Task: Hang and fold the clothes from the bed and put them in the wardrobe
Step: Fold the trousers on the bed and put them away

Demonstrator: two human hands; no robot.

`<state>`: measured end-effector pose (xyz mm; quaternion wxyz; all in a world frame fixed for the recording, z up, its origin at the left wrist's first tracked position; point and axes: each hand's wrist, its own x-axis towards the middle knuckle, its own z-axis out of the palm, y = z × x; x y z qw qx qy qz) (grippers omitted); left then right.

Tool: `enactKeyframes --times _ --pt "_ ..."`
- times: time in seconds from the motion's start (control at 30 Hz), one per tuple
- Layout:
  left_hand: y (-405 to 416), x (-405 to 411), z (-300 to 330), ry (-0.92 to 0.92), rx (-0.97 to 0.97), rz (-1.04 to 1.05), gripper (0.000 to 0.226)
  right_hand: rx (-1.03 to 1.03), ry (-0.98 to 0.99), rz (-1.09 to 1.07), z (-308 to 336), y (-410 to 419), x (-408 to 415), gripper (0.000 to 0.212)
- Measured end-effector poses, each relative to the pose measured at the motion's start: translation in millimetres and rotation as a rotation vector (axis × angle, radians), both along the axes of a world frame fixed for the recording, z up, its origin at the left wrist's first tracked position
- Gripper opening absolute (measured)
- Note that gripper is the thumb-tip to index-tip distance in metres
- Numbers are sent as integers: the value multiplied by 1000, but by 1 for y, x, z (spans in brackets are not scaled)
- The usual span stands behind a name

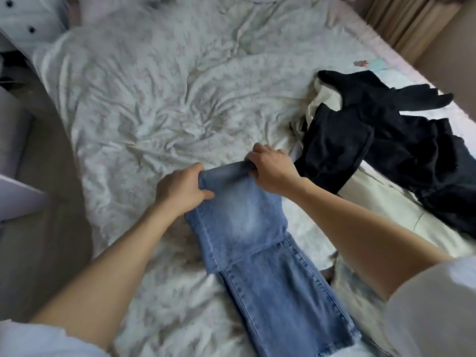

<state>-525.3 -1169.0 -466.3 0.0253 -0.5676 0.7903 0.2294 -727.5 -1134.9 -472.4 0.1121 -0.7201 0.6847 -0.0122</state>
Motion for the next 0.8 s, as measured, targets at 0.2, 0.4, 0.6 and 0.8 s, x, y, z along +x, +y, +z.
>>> enactKeyframes --times 0.2,0.4,0.6,0.8 --pt "35 1 15 1 -410 85 32 -290 18 30 11 9 7 27" --pt "137 0 -9 219 -576 -38 32 -380 49 105 -11 107 -12 38" --pt "230 -11 -49 334 -350 -349 40 -239 91 179 -39 217 -36 57" --pt "269 -8 -93 267 -196 -477 12 26 171 -57 -93 294 -34 52"
